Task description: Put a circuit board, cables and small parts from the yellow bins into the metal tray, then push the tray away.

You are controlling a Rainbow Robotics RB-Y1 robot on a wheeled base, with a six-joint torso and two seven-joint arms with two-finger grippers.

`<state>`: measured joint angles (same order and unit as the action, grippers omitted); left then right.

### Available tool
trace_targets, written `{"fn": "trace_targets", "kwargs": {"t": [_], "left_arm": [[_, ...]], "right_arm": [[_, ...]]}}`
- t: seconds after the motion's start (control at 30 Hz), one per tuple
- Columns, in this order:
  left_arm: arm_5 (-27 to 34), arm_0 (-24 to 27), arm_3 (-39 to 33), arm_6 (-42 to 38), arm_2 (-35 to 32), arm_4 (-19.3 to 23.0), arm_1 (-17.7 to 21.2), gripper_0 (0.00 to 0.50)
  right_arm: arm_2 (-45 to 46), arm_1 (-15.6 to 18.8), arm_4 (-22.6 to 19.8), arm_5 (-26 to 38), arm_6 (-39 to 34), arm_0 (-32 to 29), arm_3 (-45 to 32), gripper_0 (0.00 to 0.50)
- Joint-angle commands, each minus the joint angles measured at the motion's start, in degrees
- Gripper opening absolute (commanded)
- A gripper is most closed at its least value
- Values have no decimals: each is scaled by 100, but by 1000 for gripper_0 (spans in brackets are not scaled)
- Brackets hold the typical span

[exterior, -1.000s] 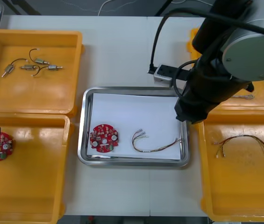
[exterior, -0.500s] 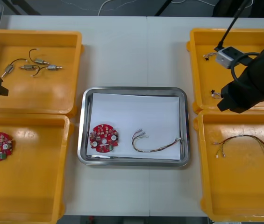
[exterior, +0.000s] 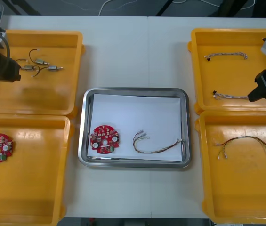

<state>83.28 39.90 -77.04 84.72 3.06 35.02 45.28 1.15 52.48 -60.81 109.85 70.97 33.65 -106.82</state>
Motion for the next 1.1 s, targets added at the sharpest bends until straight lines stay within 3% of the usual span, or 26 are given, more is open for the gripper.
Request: {"fn": "trace_targets", "kwargs": {"t": [0.03,0.37,0.83,1.1], "left_arm": [[-427,546,348,54,450,-4,244,500],[-1315,669,1095,1196,468,400,227,500],[-1948,1337,2334,2365,468,664,227,500],[-2325,1416,2615,2602,468,699,280,500]], "right_arm": [[202,263,157,-201,128,-34,276,500],[-528,237,377,-1221,1217,370,1164,500],[-1749,-88,711,-2064,1244,1108,2131,500],[-2277,-308,781,-2636,1270,1293,2561,500]]}}
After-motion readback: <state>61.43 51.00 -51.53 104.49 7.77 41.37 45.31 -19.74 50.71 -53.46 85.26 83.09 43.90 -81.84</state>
